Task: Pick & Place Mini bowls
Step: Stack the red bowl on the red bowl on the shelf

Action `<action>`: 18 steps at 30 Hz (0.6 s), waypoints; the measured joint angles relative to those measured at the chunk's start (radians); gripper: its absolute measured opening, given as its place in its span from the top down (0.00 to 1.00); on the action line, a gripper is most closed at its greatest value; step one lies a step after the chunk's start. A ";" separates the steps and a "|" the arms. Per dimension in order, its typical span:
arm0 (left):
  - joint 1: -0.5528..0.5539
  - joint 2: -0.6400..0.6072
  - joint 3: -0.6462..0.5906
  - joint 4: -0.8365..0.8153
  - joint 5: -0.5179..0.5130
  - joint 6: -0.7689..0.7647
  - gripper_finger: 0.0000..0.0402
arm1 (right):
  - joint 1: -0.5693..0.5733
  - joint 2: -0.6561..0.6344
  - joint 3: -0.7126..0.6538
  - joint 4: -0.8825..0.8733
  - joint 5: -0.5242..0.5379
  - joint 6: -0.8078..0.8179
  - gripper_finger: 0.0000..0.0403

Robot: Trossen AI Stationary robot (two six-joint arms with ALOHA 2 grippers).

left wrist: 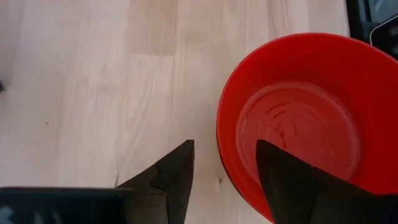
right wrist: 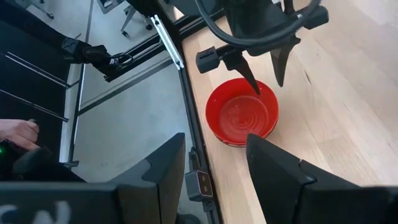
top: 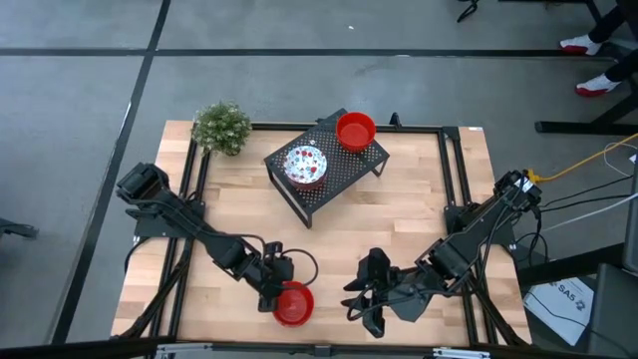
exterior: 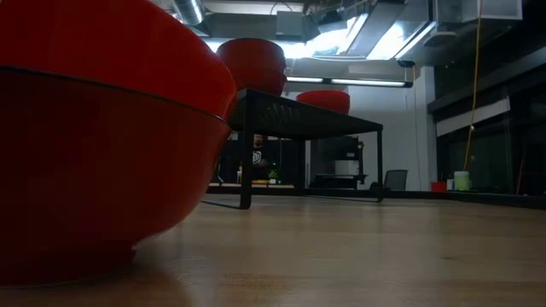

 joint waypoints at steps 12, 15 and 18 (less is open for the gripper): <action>0.000 0.009 0.000 0.001 0.049 0.000 0.67 | 0.000 0.000 0.000 0.000 0.010 -0.004 0.58; 0.000 0.009 0.000 0.000 0.063 0.000 0.71 | 0.000 0.000 0.000 0.000 0.010 -0.004 0.58; 0.000 0.011 0.000 0.000 0.075 0.000 0.77 | 0.000 0.000 0.000 0.000 0.010 -0.004 0.58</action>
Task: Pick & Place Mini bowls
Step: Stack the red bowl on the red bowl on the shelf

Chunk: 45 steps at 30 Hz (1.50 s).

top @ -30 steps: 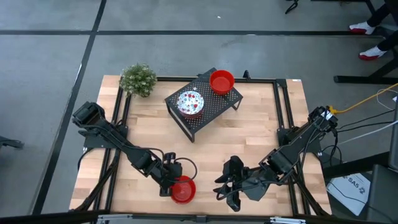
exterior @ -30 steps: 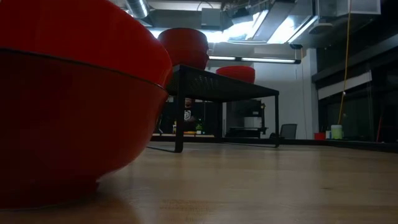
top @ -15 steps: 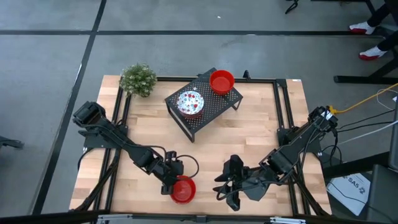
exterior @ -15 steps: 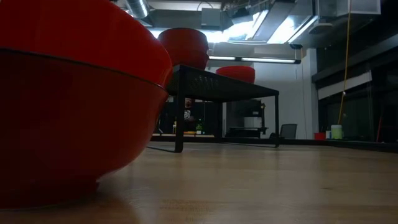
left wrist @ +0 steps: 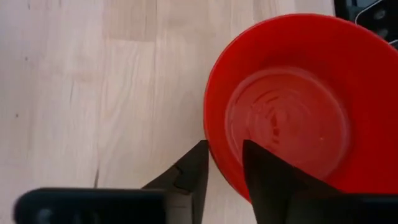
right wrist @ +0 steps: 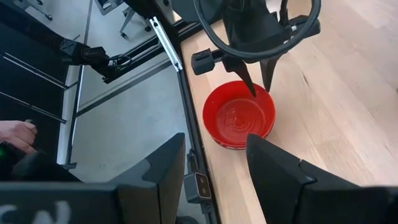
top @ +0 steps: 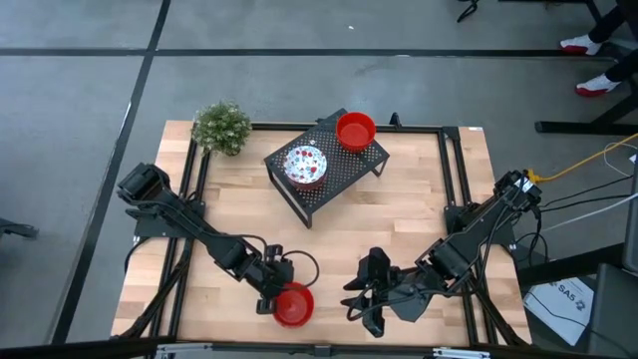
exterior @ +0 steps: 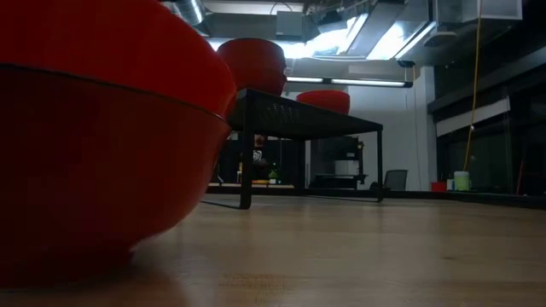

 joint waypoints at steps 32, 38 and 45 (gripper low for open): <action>0.010 -0.047 0.178 -0.151 -0.021 0.117 0.99 | -0.002 0.002 0.000 0.002 0.041 0.004 0.58; 0.045 -0.138 0.180 -0.182 0.067 0.114 0.99 | -0.013 0.021 0.000 0.049 0.041 -0.132 0.58; 0.115 -0.255 0.181 -0.241 0.138 0.050 0.99 | -0.036 0.031 0.000 0.151 0.041 -0.321 0.58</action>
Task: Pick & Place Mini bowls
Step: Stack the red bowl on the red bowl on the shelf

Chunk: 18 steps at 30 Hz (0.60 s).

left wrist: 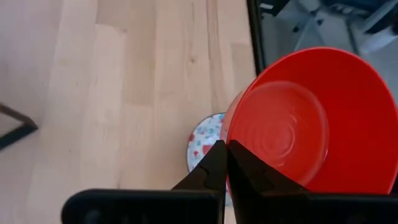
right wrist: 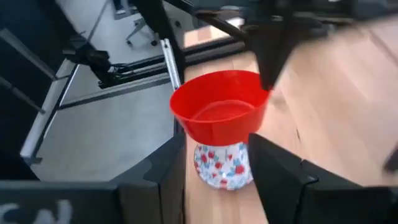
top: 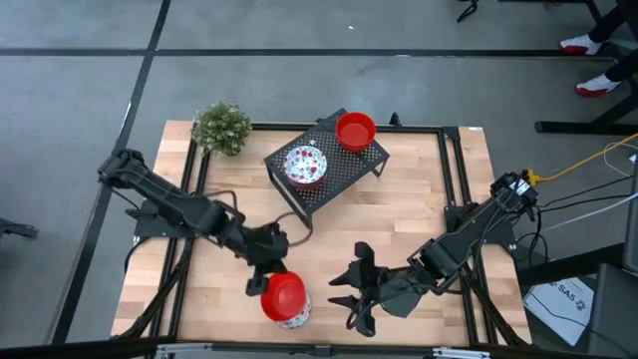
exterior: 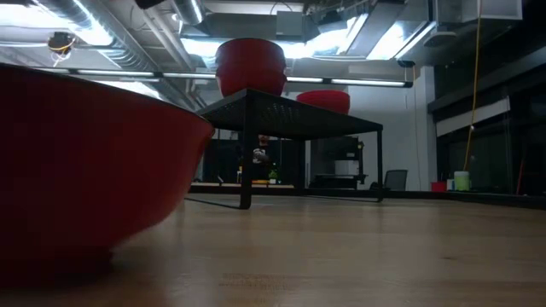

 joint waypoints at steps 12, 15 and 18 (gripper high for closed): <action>0.143 -0.070 0.000 -0.024 0.407 -0.131 0.99 | -0.071 0.000 0.000 0.258 -0.011 -0.483 0.58; 0.175 -0.070 0.000 -0.023 0.484 -0.152 0.99 | -0.100 0.000 0.000 0.267 -0.046 -0.526 0.58; 0.210 -0.070 0.000 -0.023 0.548 -0.172 0.99 | -0.145 0.000 0.000 0.266 -0.174 -0.538 0.58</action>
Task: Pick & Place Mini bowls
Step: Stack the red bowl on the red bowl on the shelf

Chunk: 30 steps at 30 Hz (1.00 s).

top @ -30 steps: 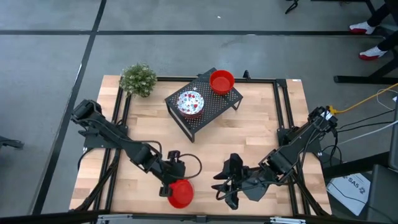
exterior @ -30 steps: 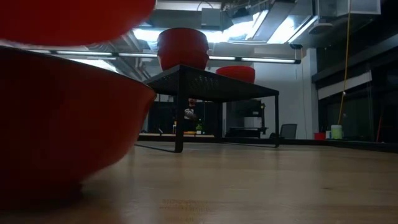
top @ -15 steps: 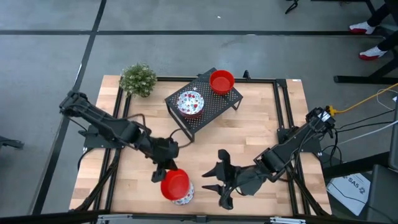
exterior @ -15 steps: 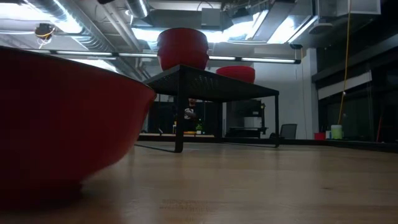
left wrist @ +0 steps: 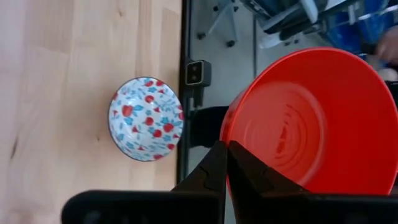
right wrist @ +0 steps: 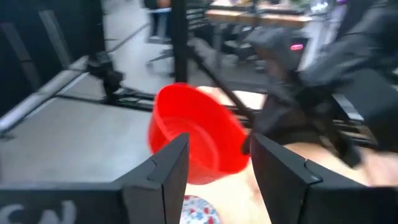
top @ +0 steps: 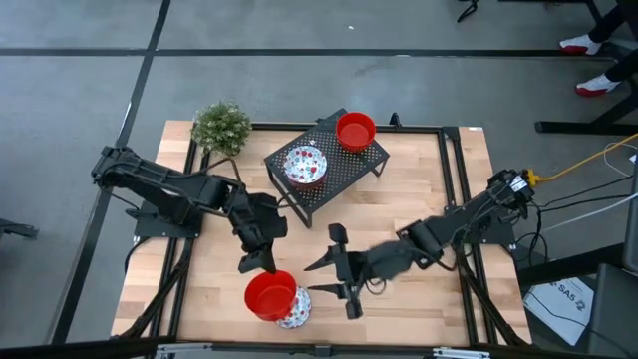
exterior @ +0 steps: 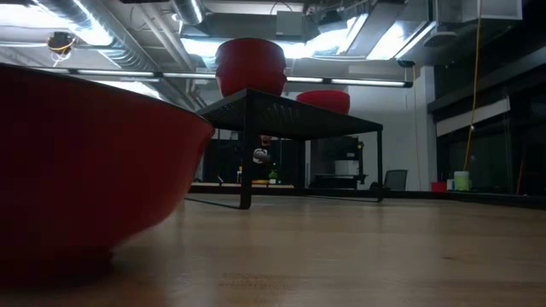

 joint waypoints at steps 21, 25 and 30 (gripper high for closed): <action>0.160 0.000 -0.001 0.057 0.081 -0.083 0.99 | -0.251 0.000 0.000 -0.110 -0.690 -0.114 0.58; 0.182 0.000 -0.001 0.123 0.080 -0.098 0.99 | -0.266 0.000 0.000 -0.119 -0.694 -0.155 0.58; 0.211 0.000 -0.002 0.154 0.085 -0.106 0.99 | -0.271 -0.001 0.000 -0.126 -0.721 -0.168 0.58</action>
